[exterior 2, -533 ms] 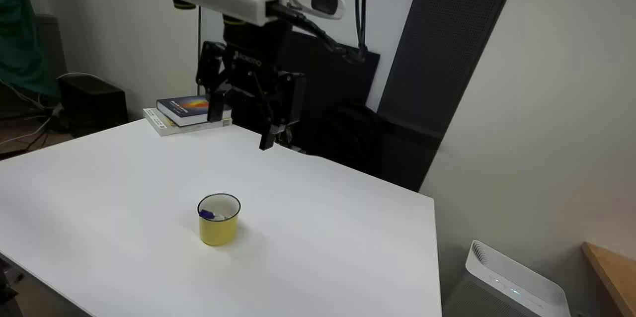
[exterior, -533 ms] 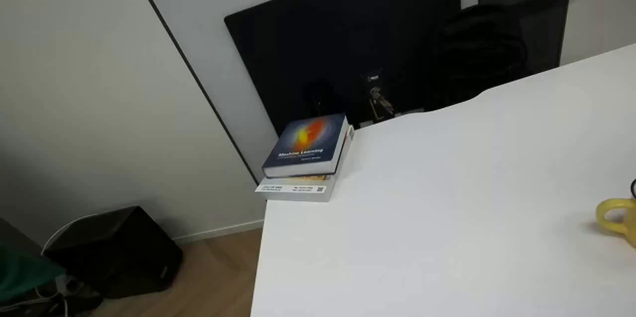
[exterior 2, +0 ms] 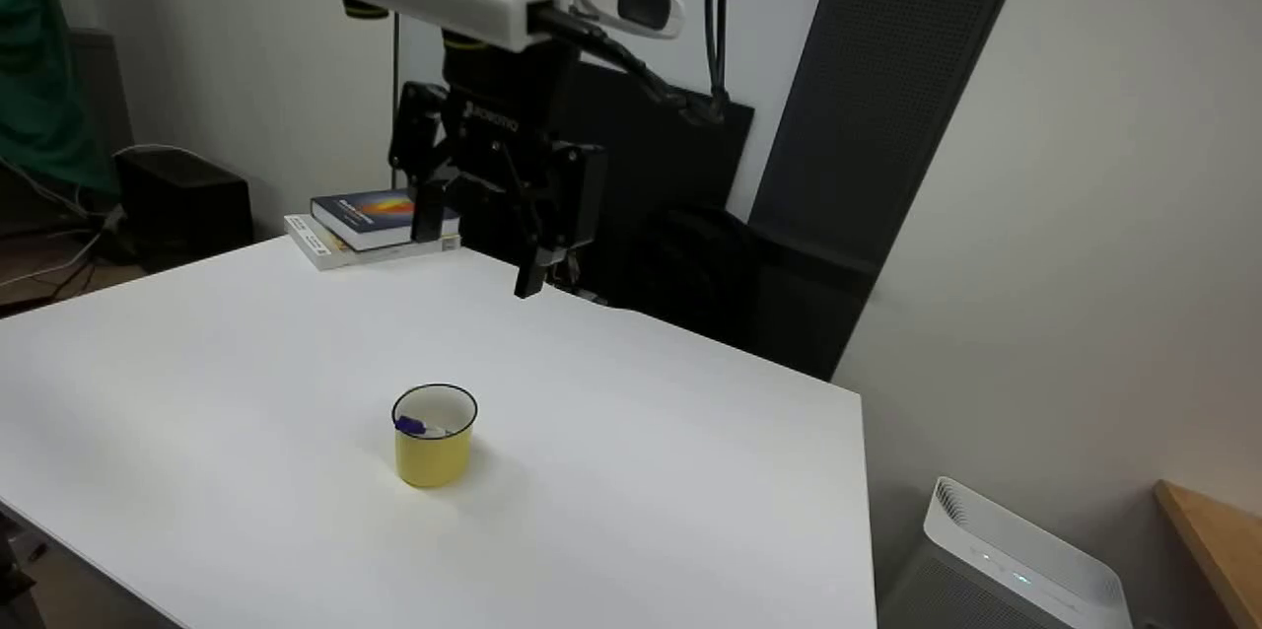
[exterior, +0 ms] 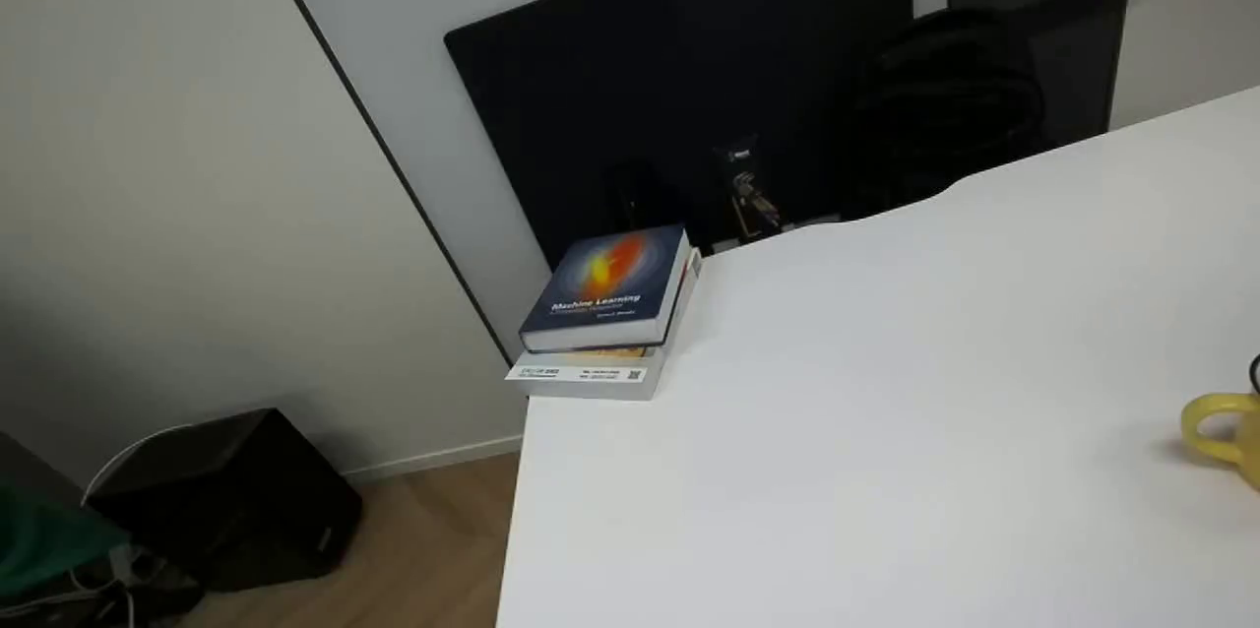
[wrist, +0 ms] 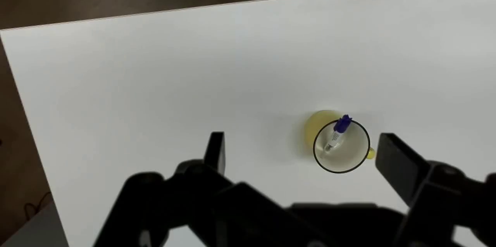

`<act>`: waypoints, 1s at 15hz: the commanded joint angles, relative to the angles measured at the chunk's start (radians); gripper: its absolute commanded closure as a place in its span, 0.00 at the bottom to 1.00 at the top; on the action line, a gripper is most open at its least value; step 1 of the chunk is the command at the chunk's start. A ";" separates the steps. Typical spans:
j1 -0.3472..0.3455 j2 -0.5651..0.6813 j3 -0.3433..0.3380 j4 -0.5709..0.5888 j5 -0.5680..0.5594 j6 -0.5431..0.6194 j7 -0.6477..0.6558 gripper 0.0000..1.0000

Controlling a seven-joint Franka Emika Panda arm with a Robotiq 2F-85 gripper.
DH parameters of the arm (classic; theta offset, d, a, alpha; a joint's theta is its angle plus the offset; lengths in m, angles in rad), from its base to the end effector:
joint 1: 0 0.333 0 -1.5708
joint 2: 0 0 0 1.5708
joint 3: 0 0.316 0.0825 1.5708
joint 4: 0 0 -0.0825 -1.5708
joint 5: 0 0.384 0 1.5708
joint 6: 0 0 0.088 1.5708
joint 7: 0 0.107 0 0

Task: Pick up the marker from the cup and put it on the table

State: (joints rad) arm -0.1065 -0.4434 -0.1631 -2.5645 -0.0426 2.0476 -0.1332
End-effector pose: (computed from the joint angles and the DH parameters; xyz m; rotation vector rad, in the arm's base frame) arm 0.3753 -0.1053 0.4079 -3.0891 0.1501 0.1085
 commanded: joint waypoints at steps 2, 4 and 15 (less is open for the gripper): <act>-0.006 0.001 0.006 0.001 0.003 -0.002 -0.002 0.00; -0.006 0.001 0.006 0.001 0.003 -0.002 -0.002 0.00; 0.036 0.047 -0.026 -0.176 0.069 0.247 -0.129 0.00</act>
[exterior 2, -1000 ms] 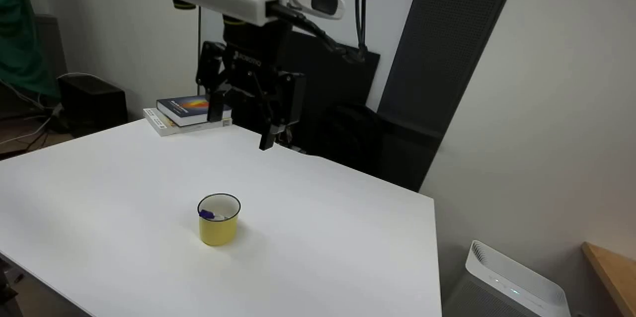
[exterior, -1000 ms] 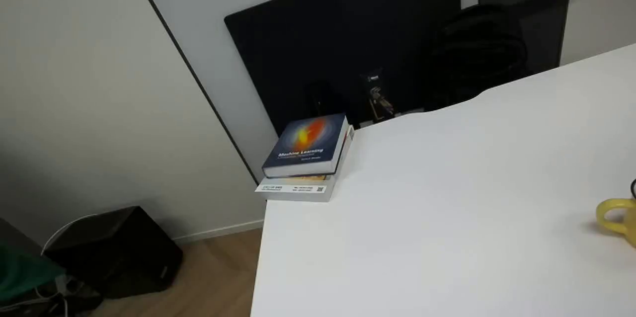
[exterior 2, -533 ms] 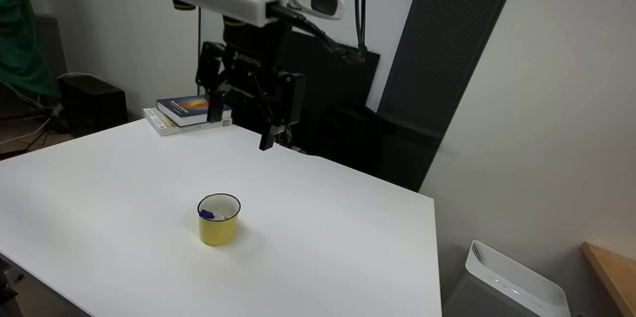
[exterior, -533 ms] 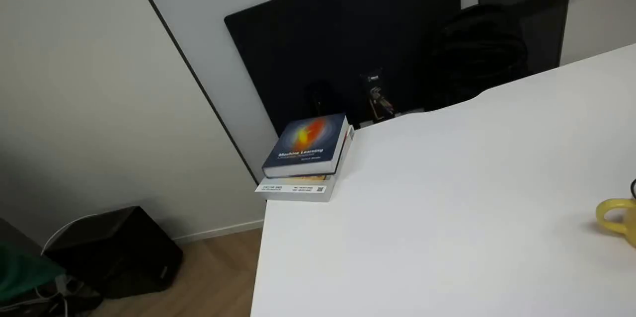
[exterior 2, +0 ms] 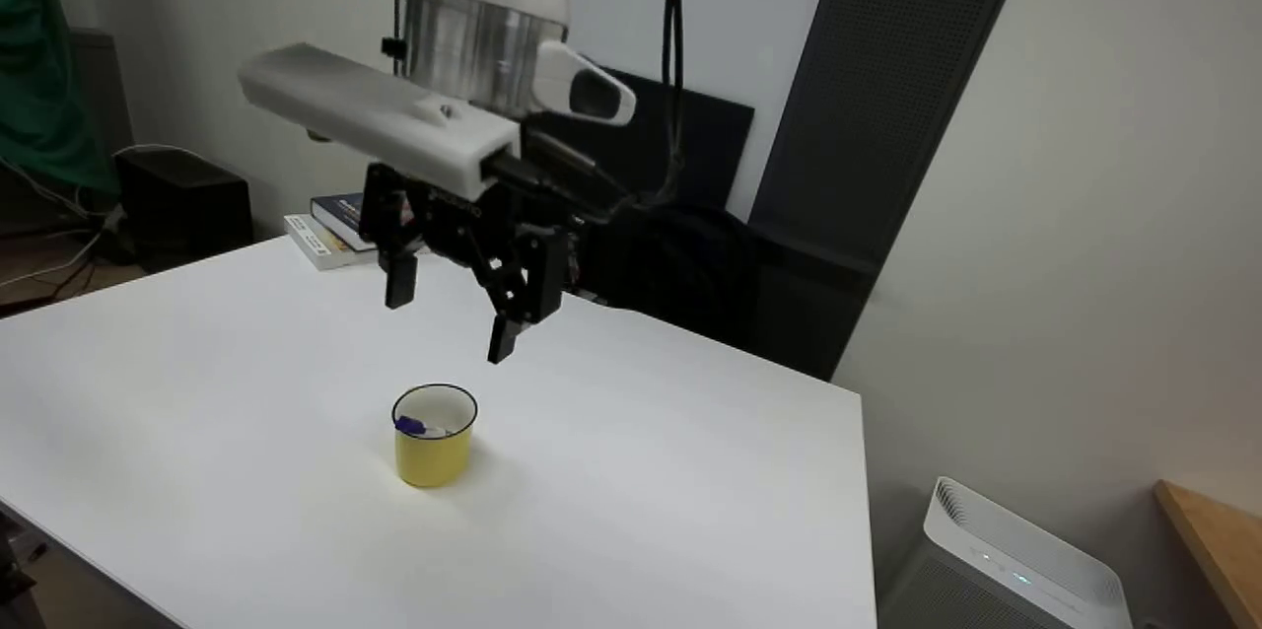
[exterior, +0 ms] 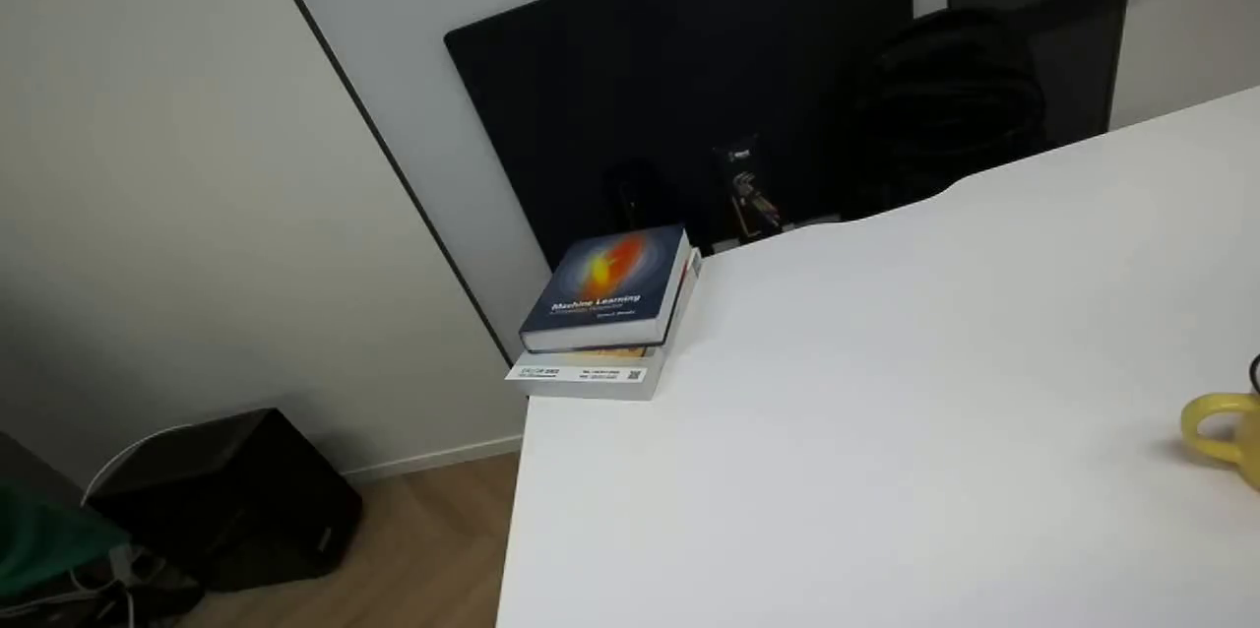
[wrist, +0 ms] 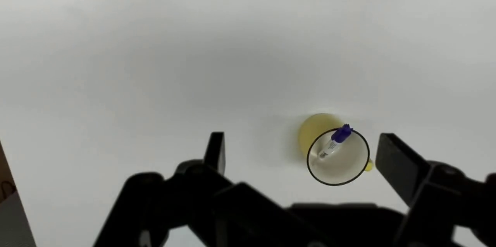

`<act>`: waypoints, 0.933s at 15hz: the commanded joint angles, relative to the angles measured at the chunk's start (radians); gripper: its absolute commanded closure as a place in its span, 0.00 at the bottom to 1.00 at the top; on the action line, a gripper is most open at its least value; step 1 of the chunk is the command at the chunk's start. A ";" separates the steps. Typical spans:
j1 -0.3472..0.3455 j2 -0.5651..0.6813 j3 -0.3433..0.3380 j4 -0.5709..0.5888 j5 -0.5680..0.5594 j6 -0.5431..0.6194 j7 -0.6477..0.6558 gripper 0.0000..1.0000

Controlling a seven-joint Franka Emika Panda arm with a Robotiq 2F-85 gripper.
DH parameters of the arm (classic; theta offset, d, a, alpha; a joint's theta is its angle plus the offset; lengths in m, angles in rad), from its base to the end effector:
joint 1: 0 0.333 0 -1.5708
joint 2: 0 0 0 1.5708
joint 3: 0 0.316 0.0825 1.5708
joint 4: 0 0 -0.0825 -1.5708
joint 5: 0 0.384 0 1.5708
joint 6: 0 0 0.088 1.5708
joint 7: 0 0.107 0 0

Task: Pick up the marker from the cup and put it on the table

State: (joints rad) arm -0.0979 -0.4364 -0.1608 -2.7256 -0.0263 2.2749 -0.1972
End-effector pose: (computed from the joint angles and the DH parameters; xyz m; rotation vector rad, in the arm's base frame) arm 0.3597 -0.0916 0.3535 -3.0905 0.0445 0.0120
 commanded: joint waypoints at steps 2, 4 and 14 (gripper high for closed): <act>0.040 0.086 -0.050 -0.011 0.107 0.029 -0.122 0.00; 0.040 0.117 -0.056 -0.031 0.133 0.101 -0.169 0.00; 0.065 0.388 -0.063 0.120 0.350 0.006 -0.393 0.00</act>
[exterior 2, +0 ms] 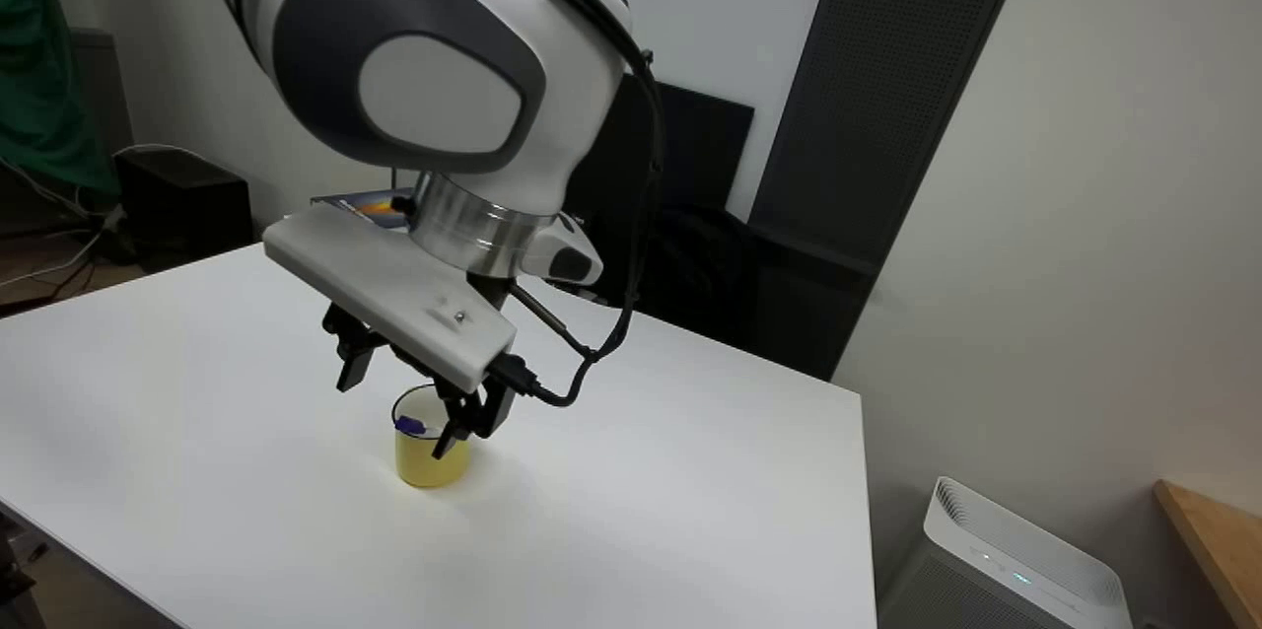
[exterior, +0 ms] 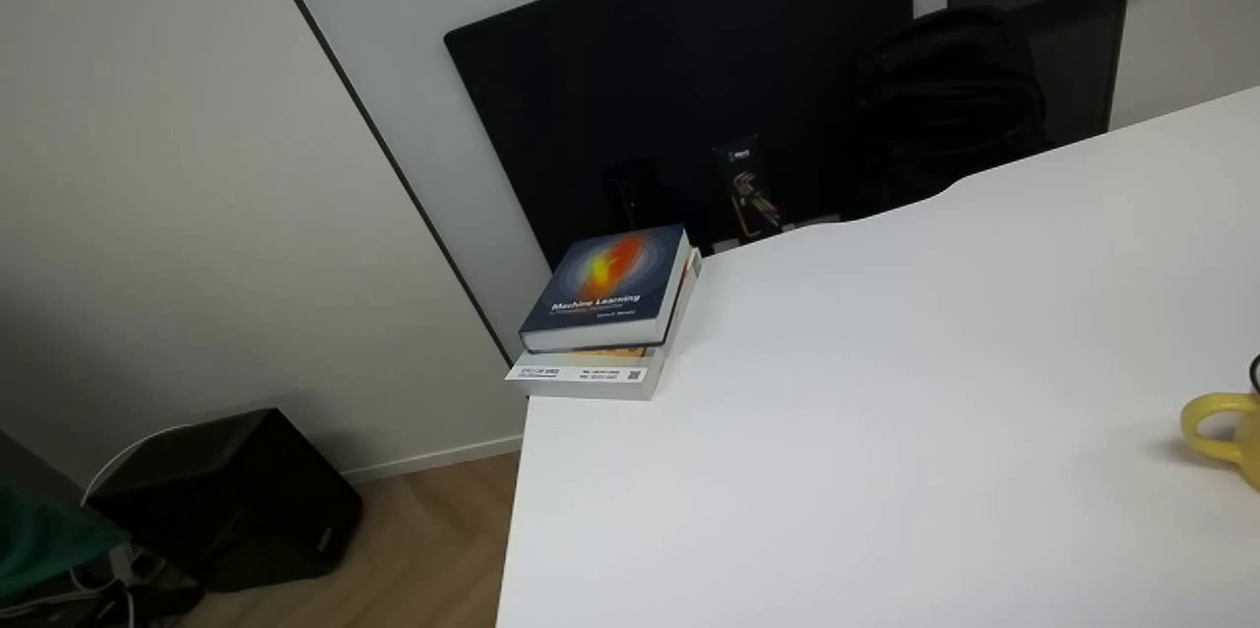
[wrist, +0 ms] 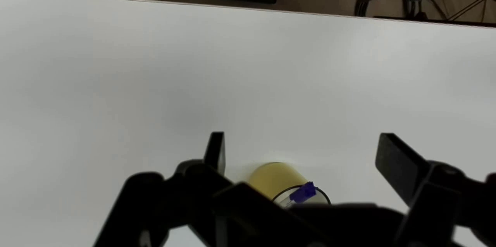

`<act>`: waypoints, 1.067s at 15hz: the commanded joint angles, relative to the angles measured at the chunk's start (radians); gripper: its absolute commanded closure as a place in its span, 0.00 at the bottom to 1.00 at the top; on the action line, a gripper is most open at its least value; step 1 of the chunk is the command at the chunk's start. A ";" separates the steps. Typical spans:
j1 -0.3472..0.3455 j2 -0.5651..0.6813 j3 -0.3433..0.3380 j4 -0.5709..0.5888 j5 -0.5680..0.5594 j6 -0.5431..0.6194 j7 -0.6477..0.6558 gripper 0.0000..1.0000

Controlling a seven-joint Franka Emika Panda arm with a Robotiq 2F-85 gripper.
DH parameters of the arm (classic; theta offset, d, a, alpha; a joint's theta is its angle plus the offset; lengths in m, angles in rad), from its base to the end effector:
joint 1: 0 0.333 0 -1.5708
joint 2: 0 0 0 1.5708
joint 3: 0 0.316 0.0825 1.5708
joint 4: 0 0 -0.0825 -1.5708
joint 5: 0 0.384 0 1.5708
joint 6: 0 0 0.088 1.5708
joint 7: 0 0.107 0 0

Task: Pick up the marker from the cup and put it on the table

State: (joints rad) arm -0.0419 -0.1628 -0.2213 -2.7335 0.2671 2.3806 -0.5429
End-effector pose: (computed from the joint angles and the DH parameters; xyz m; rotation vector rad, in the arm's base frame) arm 0.3621 -0.0909 0.2568 -2.8752 -0.1062 0.1485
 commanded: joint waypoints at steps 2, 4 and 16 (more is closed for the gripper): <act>-0.005 0.189 0.021 0.219 0.068 -0.183 -0.040 0.00; -0.018 0.262 0.045 0.314 0.069 -0.260 -0.024 0.00; -0.059 0.654 0.196 0.799 0.025 -0.626 0.107 0.00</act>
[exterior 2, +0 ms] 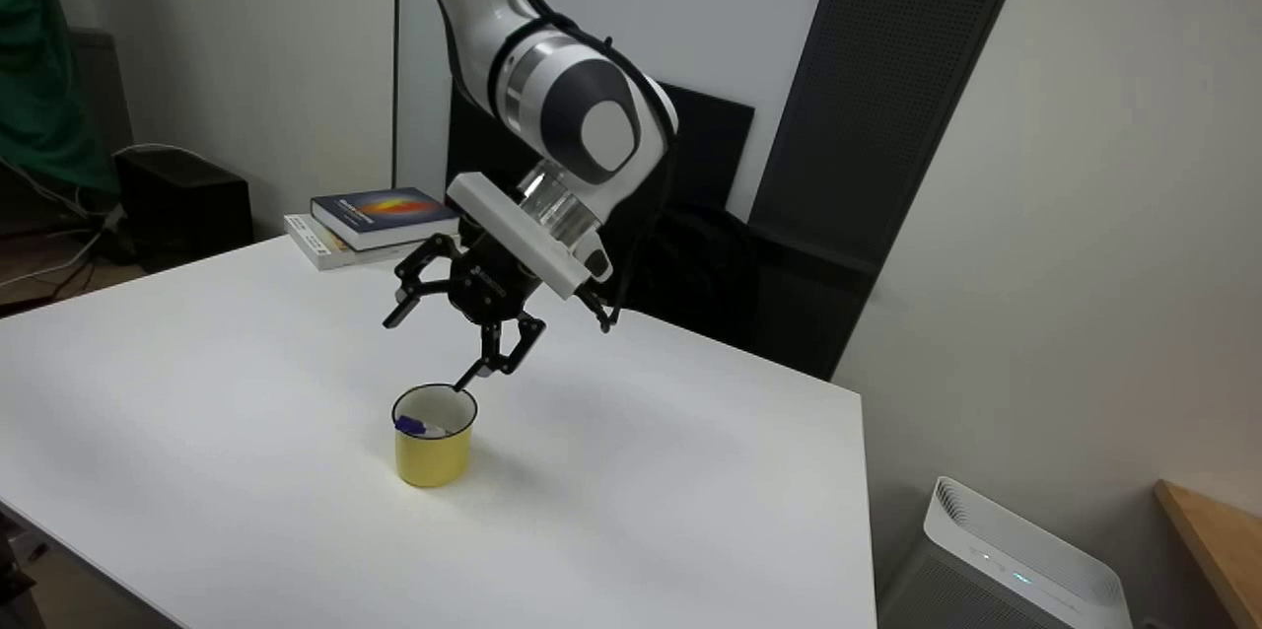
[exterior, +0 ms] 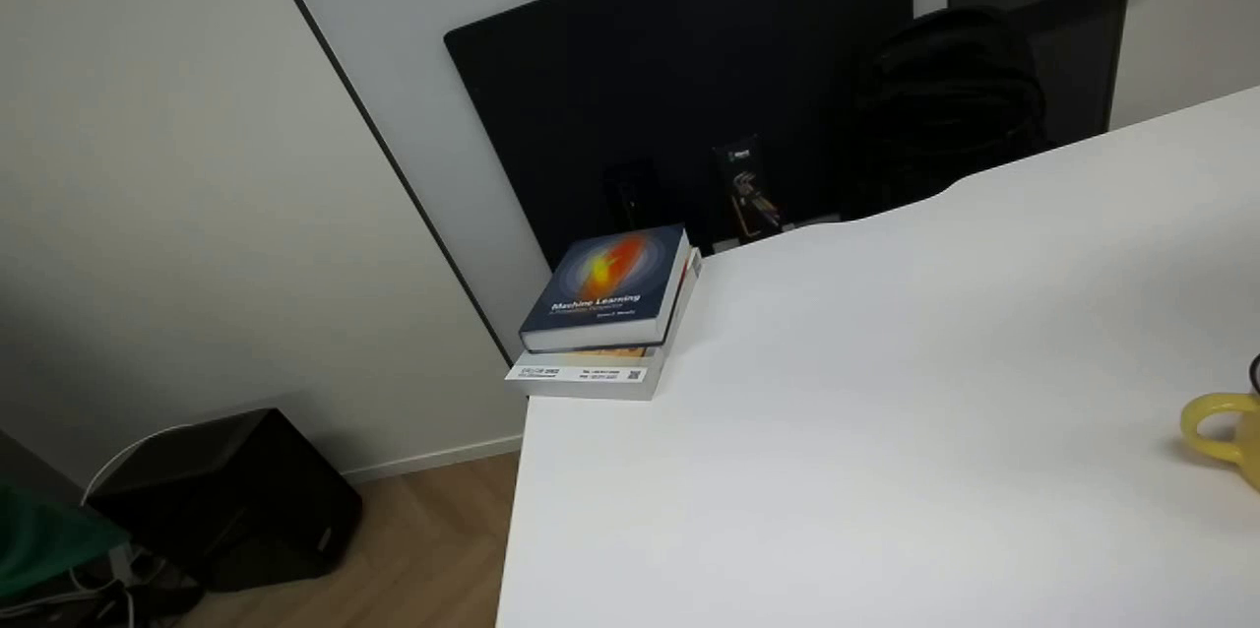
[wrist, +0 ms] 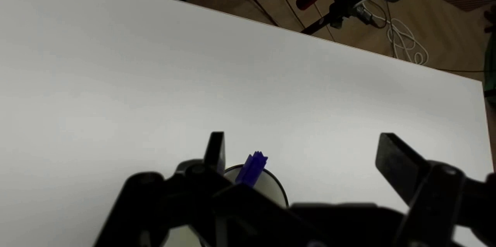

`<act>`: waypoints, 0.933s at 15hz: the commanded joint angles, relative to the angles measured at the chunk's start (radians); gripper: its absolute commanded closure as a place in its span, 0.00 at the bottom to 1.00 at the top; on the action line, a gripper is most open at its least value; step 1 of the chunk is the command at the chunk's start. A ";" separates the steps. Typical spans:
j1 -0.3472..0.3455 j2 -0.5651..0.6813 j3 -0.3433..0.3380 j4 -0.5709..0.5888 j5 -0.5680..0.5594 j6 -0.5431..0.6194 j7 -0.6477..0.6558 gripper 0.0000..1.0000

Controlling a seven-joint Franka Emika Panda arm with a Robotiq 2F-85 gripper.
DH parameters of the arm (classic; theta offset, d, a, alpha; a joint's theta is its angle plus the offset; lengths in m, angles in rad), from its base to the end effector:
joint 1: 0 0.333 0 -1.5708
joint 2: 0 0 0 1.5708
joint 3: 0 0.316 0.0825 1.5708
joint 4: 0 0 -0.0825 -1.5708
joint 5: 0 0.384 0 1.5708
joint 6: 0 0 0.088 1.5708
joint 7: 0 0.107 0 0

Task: Pick up the marker from the cup and put it on the table

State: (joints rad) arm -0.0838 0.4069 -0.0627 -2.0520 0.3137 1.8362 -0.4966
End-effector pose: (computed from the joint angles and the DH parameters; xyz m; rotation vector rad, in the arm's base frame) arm 0.5172 -0.0517 0.2087 -2.6245 -0.2197 0.6919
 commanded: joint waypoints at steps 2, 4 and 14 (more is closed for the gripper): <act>-0.013 0.126 0.056 0.160 -0.025 -0.109 0.074 0.00; -0.008 0.166 0.071 0.197 -0.030 -0.130 0.090 0.00; -0.025 0.341 0.087 0.330 -0.048 -0.201 0.124 0.00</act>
State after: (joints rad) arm -0.0891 0.6964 0.0097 -1.7944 0.2857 1.6860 -0.4200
